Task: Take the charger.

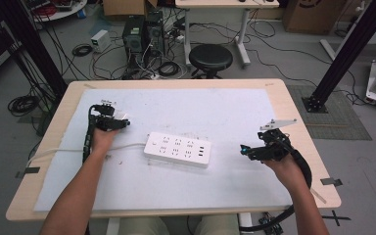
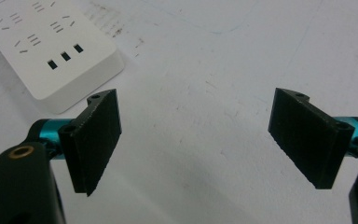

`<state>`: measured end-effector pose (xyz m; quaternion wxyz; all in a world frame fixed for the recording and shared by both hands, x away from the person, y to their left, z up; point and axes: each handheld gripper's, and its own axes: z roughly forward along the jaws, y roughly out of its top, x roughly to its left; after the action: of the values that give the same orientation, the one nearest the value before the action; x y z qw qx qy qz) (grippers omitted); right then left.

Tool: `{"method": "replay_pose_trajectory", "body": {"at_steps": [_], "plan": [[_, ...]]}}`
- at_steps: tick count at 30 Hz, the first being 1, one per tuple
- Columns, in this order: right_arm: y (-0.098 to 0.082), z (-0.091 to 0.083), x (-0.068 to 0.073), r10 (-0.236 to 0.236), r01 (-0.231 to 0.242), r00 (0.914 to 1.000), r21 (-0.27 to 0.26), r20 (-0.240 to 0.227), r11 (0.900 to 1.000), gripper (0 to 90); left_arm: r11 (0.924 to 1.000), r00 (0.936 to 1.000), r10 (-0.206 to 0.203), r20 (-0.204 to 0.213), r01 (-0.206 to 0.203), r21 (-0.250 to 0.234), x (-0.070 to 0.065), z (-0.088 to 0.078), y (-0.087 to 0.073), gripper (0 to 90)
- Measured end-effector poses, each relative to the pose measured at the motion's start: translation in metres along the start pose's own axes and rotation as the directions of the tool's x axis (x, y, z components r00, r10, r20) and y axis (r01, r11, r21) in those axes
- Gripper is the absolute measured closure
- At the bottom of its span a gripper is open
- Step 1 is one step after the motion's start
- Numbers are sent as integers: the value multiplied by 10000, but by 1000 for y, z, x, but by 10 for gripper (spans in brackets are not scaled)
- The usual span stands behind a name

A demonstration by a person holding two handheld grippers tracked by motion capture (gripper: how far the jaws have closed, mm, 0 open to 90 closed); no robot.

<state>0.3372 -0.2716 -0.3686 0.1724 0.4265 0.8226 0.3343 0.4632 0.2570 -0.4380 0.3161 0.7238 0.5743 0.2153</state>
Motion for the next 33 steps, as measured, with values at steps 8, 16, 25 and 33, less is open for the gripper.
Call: {"method": "replay_pose_trajectory", "body": {"at_steps": [8, 16, 25, 33], "plan": [[1, 0, 5, -155, 155, 9999, 27, -62, 9999, 173, 9968, 9992, -22, 396, 53, -792, -4, -30, -7, 425], [-2, 1, 10, -340, 342, 9991, 49, -236, 9994, 173, 9898, 9980, 175, 614, -86, -1424, -9, -56, -14, 425], [-6, -6, 16, -385, 382, 9988, -111, -288, 9992, 173, 9619, 9844, 1240, 1250, -884, -2586, -30, -97, -21, 426], [-11, -18, 25, -584, 577, 9980, -277, -247, 9980, 173, 9380, 9647, 1984, 1730, -1357, -3190, -48, -125, -25, 426]]}}
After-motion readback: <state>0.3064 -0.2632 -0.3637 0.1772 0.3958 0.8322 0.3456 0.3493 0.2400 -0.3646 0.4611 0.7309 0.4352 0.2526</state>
